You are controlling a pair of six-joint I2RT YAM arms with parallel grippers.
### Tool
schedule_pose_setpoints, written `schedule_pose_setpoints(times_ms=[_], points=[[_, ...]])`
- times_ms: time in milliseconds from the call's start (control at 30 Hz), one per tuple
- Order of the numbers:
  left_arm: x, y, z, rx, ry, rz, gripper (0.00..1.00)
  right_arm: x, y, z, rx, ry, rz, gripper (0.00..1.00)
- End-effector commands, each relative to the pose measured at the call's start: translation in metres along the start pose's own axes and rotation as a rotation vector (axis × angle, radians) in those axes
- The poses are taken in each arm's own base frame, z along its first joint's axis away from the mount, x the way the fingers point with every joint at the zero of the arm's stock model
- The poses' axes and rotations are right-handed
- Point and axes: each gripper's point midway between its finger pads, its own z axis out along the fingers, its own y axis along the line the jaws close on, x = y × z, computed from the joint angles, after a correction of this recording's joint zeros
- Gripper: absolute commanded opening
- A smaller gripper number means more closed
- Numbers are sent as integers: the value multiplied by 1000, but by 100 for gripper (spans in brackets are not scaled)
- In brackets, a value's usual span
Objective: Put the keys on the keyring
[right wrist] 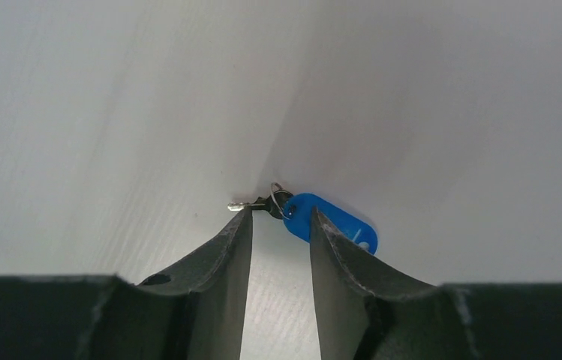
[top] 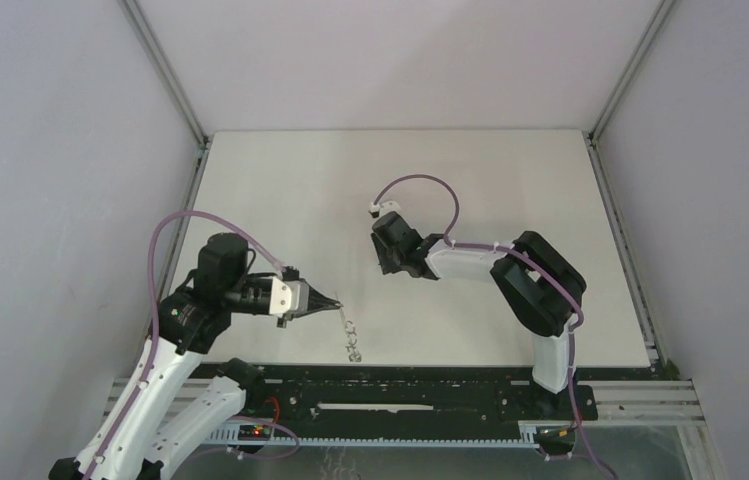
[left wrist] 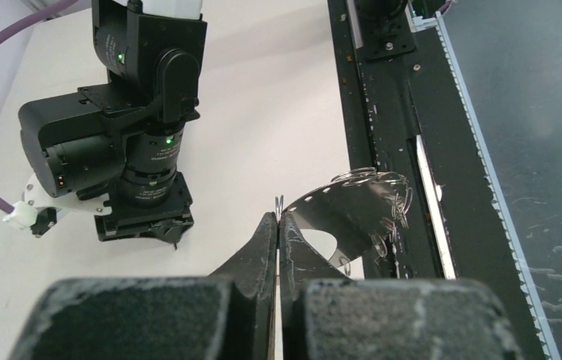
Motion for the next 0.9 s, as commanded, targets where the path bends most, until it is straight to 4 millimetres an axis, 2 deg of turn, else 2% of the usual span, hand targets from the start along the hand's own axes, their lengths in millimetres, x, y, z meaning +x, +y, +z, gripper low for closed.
schedule_pose_setpoints(times_ms=[0, 600, 867], points=[[-15, -4, -2, 28, -44, 10, 0, -19, 0, 3, -16, -47, -34, 41], [-12, -12, -3, 60, -33, -5, 0, -42, 6, 0, -63, -123, -64, 31], [-16, -13, -4, 65, -42, 3, 0, -34, 1, 5, -58, -98, -59, 25]])
